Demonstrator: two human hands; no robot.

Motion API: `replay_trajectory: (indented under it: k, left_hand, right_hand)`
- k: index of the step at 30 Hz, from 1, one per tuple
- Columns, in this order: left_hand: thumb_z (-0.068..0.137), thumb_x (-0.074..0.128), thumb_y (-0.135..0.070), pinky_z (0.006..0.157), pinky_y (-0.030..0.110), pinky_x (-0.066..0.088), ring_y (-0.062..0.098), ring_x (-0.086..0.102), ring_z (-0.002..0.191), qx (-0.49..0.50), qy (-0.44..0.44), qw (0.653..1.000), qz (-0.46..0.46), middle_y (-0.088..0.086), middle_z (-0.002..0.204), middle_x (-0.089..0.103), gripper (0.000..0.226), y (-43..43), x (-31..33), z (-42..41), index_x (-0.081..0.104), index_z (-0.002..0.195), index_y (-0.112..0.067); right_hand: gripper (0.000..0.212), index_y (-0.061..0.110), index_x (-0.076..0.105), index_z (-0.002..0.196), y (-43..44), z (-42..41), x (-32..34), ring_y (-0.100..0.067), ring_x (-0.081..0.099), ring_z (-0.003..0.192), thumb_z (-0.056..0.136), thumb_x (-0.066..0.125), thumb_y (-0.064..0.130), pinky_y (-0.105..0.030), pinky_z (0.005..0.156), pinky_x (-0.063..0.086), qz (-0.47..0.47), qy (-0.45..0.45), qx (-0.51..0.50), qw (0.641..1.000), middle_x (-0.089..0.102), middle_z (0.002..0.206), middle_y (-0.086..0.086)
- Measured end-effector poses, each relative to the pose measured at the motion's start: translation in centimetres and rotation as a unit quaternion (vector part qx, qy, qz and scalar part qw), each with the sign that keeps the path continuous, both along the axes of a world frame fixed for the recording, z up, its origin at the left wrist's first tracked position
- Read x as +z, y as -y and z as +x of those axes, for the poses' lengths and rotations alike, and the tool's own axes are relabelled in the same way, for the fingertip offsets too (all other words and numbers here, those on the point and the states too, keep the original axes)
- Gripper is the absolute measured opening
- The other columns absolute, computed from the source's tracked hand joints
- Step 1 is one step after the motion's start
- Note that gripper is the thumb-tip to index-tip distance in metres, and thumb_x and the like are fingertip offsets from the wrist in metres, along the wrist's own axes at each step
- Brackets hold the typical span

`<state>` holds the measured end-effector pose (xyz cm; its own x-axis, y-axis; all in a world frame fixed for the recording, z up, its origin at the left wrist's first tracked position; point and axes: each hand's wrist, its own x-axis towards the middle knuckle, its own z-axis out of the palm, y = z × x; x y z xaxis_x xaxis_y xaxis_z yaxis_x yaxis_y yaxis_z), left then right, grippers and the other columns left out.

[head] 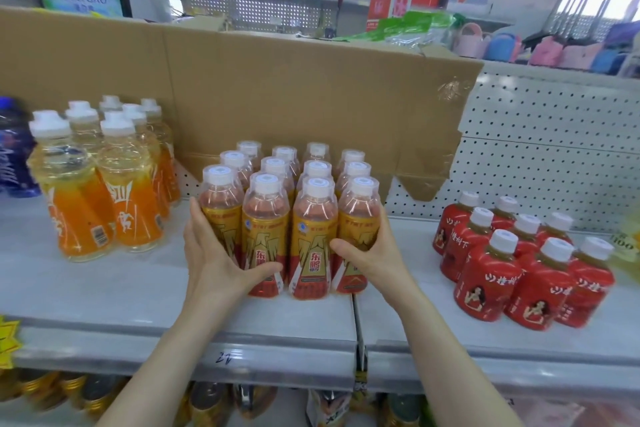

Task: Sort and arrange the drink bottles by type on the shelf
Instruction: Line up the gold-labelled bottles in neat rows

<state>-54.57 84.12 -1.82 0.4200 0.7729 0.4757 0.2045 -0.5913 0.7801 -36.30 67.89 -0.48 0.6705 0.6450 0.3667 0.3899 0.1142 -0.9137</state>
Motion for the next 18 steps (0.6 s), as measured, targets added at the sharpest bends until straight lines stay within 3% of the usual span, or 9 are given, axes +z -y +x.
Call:
replay_trajectory:
  k: [3,5,8,14,18]
  left_hand:
    - [0.046,0.095,-0.049,0.12,0.042,0.008,0.021,-0.007,0.153,0.023,-0.028,0.998,0.048,-0.001,0.164,-0.016,0.163,1.2,-0.2,0.4,-0.03,0.149,-0.034]
    - [0.043,0.094,-0.054,0.122,0.048,0.01,0.027,-0.007,0.153,0.049,-0.049,0.995,0.07,0.007,0.164,-0.019,0.166,1.5,-0.4,1.0,-0.03,0.15,-0.027]
    - [0.044,0.093,-0.057,0.12,0.054,0.013,0.037,-0.003,0.152,0.074,-0.075,0.991,0.081,0.019,0.162,-0.015,0.166,1.3,-0.7,1.6,-0.026,0.153,-0.017]
    - [0.047,0.091,-0.056,0.118,0.059,0.015,0.041,-0.004,0.151,0.072,-0.09,0.991,0.069,0.026,0.161,-0.016,0.163,0.2,-0.4,2.8,-0.028,0.151,-0.018]
    - [0.064,0.085,-0.05,0.122,0.052,0.005,0.023,-0.023,0.149,0.014,-0.058,0.996,0.073,0.011,0.161,-0.03,0.149,-0.9,-1.0,2.2,-0.04,0.143,-0.034]
  right_hand:
    - [0.137,0.049,0.012,0.156,0.3,-1.8,-1.2,-0.014,0.055,0.134,0.051,0.1,0.049,-0.052,0.104,0.053,-0.032,0.026,-0.046,0.998,0.053,0.147,0.009]
    - [0.153,0.045,0.0,0.159,-0.1,-2.4,-1.8,-0.014,0.047,0.14,0.044,0.1,0.054,-0.053,0.109,0.048,-0.046,0.048,-0.071,0.995,0.045,0.152,0.007]
    - [0.151,0.041,-0.001,0.159,-0.7,-2.6,-2.1,-0.012,0.044,0.14,0.046,0.099,0.046,-0.049,0.112,0.045,-0.045,0.069,-0.103,0.991,0.041,0.151,0.006]
    - [0.143,0.041,0.003,0.158,-1.8,-2.8,-2.0,-0.014,0.045,0.139,0.051,0.098,0.041,-0.051,0.11,0.046,-0.04,0.077,-0.136,0.987,0.041,0.151,0.006]
    - [0.139,0.043,0.01,0.156,-1.9,-2.3,-2.3,-0.013,0.048,0.137,0.048,0.097,0.046,-0.05,0.109,0.048,-0.035,0.063,-0.129,0.989,0.045,0.148,0.008]
